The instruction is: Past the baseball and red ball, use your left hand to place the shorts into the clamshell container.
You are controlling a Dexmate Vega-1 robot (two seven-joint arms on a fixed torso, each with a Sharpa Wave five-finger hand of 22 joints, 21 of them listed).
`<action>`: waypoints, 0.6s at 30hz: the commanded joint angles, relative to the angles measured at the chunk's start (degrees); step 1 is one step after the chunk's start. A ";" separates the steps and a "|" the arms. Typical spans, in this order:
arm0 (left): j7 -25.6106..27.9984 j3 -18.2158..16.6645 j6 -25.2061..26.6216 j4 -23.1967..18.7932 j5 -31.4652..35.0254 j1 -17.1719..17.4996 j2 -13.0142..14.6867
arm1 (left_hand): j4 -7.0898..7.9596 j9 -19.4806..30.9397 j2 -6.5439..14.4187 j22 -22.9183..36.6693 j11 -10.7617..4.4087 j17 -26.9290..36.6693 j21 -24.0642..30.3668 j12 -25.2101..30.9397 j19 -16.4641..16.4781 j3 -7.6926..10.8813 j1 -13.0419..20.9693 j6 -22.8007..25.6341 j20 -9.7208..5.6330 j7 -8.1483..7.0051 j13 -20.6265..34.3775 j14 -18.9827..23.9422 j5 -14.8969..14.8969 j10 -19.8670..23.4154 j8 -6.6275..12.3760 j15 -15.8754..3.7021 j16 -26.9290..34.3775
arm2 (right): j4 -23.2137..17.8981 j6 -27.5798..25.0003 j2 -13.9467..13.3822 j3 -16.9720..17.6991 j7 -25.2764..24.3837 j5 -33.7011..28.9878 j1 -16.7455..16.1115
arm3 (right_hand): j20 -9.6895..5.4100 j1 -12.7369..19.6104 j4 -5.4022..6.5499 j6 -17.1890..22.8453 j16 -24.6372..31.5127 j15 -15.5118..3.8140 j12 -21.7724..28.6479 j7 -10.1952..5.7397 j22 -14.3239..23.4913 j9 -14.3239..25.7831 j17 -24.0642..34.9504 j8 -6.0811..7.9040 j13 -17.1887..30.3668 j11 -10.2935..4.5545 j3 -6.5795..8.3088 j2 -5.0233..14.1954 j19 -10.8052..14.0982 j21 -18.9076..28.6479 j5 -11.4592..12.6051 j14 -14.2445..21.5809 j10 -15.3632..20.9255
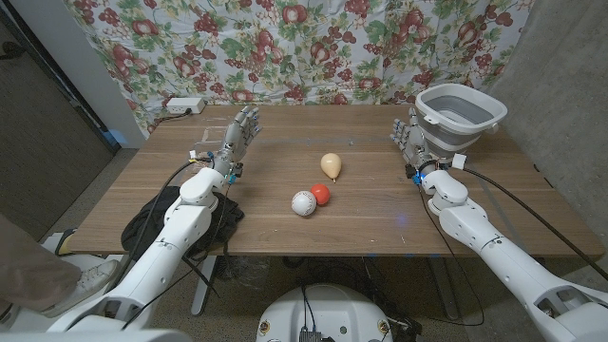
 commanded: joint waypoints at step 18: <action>9.72 4.50 1.76 -11.14 8.24 3.32 7.24 | -0.34 0.07 0.05 0.16 0.35 0.25 0.13 0.28 0.31 -0.04 -0.25 1.09 -1.81 -0.09 0.30 -0.35 -0.06 0.93 0.24 -4.40 0.10 | -5.41 -0.10 -2.75 1.16 -1.04 -0.08 -3.66 | -0.31 0.66 -0.07 -0.26 -0.26 -0.05 -0.07 0.46 0.26 0.09 0.13 0.33 0.12 0.29 -0.22 0.86 -0.33 -0.02 0.28 -1.25 -0.79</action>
